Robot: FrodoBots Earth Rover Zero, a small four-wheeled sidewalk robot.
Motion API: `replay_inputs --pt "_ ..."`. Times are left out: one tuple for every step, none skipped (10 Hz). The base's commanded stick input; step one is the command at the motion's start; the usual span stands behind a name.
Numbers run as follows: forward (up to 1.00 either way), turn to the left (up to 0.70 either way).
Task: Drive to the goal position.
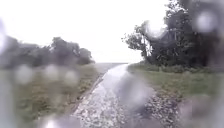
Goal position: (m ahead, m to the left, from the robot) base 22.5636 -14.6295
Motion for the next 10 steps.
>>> replay_inputs --pt "0.85 0.00" --pt "0.85 0.00" --pt "0.85 0.00" --pt "0.85 0.00" --pt "0.85 0.00" --pt "0.85 0.00" --pt "0.85 0.00" --pt "0.85 0.00" --pt "0.85 -0.02" --pt "0.85 -0.09"
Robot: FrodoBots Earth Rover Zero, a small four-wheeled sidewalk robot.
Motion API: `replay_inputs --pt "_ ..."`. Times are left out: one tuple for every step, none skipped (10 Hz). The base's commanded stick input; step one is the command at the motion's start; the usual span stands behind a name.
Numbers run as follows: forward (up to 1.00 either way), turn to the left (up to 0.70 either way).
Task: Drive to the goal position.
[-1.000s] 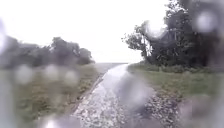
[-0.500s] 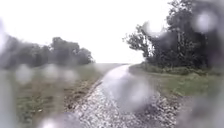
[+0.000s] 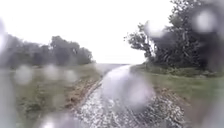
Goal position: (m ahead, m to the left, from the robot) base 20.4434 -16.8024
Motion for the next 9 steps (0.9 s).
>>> replay_inputs --pt "0.85 -0.07" --pt "0.85 0.00" --pt "0.85 0.00" --pt "0.85 -0.04" --pt "0.85 -0.13" --pt "0.85 -0.25" --pt "0.85 -0.29" --pt "0.85 -0.09" --pt "0.85 0.00"
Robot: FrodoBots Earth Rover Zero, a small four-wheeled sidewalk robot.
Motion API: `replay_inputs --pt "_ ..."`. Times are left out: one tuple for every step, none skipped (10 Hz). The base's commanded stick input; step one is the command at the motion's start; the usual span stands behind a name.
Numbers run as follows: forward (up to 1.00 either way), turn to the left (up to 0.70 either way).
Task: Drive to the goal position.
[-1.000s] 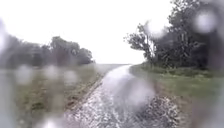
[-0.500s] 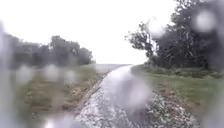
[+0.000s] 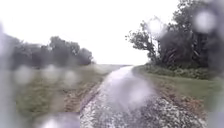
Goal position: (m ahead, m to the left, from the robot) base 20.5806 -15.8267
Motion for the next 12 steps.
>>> replay_inputs --pt "0.85 0.00" --pt "0.85 0.00" --pt "0.85 -0.31" --pt "0.85 -0.34" --pt "0.85 -0.19" --pt "0.85 -0.04" --pt "0.85 -0.01" --pt "0.85 0.00" --pt "0.85 0.00" --pt "0.85 0.00" --pt "0.85 -0.09" --pt "0.85 -0.23"
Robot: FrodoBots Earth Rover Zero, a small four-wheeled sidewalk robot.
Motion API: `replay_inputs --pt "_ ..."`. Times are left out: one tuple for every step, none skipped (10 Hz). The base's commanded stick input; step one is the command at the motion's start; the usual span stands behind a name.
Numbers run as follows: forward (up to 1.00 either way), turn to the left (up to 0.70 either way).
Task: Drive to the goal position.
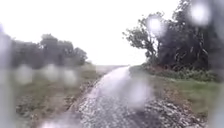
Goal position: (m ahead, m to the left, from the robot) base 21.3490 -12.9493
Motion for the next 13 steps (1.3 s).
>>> replay_inputs --pt "0.85 -0.21" --pt "0.85 -0.13" --pt "0.85 -0.01" --pt "0.85 0.00" --pt "0.85 0.00" --pt "0.85 0.00" --pt "0.85 0.00" --pt "0.85 0.00" --pt "0.85 0.00" --pt "0.85 0.00" --pt "0.85 -0.01" --pt "0.85 -0.08" --pt "0.85 -0.17"
